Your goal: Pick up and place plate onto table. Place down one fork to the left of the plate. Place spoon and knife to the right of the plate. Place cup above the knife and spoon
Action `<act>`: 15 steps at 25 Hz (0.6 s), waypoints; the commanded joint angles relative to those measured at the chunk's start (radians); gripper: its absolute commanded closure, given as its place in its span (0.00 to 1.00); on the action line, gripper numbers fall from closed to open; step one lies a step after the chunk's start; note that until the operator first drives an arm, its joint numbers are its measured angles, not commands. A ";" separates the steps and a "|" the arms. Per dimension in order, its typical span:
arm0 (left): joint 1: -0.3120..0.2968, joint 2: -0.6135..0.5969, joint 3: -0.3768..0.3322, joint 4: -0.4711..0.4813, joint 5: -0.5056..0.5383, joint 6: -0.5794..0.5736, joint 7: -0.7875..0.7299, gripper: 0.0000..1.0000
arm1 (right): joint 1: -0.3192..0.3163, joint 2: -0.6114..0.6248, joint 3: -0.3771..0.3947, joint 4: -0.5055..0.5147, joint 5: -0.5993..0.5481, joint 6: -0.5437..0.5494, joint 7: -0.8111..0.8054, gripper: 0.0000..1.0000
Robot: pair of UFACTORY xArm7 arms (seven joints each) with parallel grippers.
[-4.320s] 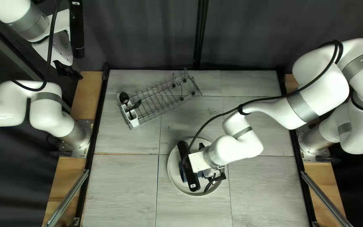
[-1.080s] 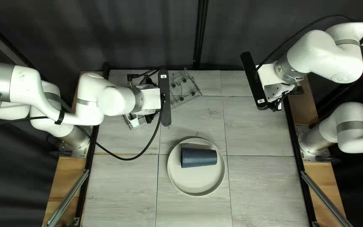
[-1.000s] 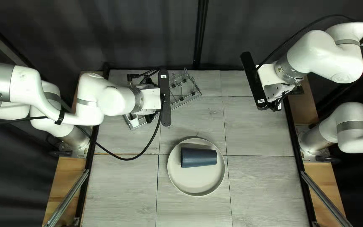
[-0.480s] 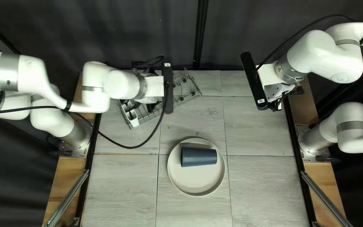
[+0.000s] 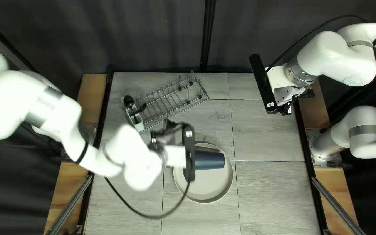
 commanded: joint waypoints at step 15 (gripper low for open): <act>-0.060 0.146 -0.009 0.041 0.107 0.058 0.007 0.00 | 0.000 0.000 0.000 0.000 0.000 0.000 0.000 0.00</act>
